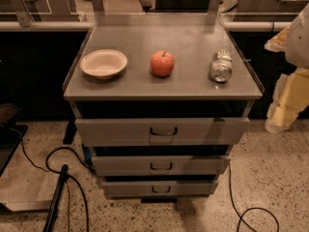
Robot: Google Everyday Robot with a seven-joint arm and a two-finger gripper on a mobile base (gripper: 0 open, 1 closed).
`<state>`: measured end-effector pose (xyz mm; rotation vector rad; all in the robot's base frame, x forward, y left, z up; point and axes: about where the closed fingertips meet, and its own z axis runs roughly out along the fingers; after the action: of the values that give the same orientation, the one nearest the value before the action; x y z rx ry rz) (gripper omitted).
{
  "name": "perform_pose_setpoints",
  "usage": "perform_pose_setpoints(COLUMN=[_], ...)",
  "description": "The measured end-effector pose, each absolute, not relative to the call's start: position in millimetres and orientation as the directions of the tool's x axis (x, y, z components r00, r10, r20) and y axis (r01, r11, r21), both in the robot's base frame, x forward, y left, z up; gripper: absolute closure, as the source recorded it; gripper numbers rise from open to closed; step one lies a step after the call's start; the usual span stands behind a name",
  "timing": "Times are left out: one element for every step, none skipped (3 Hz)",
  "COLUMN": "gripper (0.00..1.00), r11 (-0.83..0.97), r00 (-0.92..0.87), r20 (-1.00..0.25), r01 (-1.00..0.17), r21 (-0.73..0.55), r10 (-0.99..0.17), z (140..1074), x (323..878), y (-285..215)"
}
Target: Open middle drawer
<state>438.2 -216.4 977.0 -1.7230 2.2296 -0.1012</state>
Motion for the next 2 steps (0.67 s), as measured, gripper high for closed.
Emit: perform_pose_setpoints(gripper=[0.00, 0.00], r11=[0.270, 0.282], r00=[-0.221, -0.232], r20=[-0.208, -0.215], r01=[-0.930, -0.927], r21=[-0.249, -0.247], r10=[-0.953, -0.949], z=[977.0, 966.0], x=[438.2, 434.7], y=[-216.4, -216.3])
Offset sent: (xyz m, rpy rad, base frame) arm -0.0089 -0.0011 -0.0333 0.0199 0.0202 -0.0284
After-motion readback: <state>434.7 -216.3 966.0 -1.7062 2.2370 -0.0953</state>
